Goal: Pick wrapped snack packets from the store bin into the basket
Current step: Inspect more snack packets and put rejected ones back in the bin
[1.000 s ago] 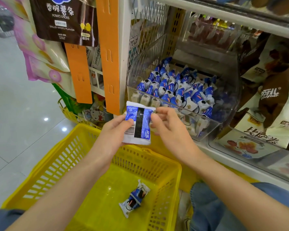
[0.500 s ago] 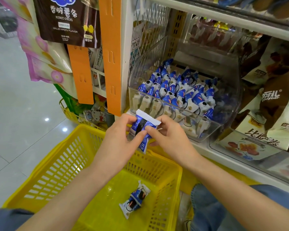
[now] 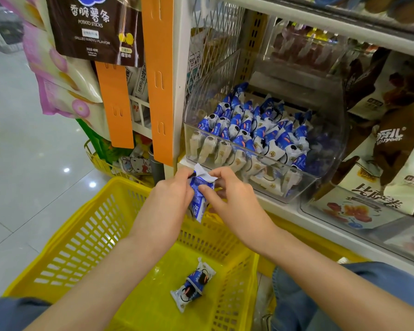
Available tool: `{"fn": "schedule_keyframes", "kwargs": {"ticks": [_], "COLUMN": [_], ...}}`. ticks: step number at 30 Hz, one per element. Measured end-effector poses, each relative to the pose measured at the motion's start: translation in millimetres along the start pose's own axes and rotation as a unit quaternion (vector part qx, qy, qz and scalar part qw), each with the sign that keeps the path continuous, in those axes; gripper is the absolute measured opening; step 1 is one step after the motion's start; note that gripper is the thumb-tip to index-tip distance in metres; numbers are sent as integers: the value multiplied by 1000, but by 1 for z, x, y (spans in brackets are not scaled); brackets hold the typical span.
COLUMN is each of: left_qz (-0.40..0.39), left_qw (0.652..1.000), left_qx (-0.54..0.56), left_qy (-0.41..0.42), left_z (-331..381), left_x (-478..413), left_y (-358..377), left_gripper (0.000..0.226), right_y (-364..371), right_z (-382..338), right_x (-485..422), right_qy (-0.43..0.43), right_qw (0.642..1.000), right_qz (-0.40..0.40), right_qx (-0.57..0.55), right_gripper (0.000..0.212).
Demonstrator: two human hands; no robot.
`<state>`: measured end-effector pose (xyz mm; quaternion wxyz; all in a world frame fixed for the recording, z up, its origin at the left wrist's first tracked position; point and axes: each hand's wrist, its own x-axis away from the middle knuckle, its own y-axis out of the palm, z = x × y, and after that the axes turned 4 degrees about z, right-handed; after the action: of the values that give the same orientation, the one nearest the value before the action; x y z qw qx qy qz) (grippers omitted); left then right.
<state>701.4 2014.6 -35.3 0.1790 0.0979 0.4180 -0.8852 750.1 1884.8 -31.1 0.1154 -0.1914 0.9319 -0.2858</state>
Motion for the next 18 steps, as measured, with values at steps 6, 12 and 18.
{"fn": "schedule_keyframes", "kwargs": {"ticks": [6,12,18], "left_qz": [11,-37,-24], "left_qw": [998,997,940], "left_qx": [61,62,300], "left_qy": [-30,-34,-164], "left_z": [-2,-5,-3], "left_x": [-1,-1,-9], "left_y": [2,7,2], "left_gripper": [24,43,26], "right_y": [-3,-9,-16], "right_z": [-3,0,-6], "right_x": [-3,-5,-8], "right_qy": [49,56,17], "right_qw": [993,993,990], "right_qz": [-10,-3,-51], "right_qx": [-106,-104,-132], "right_gripper": [17,21,26]}}
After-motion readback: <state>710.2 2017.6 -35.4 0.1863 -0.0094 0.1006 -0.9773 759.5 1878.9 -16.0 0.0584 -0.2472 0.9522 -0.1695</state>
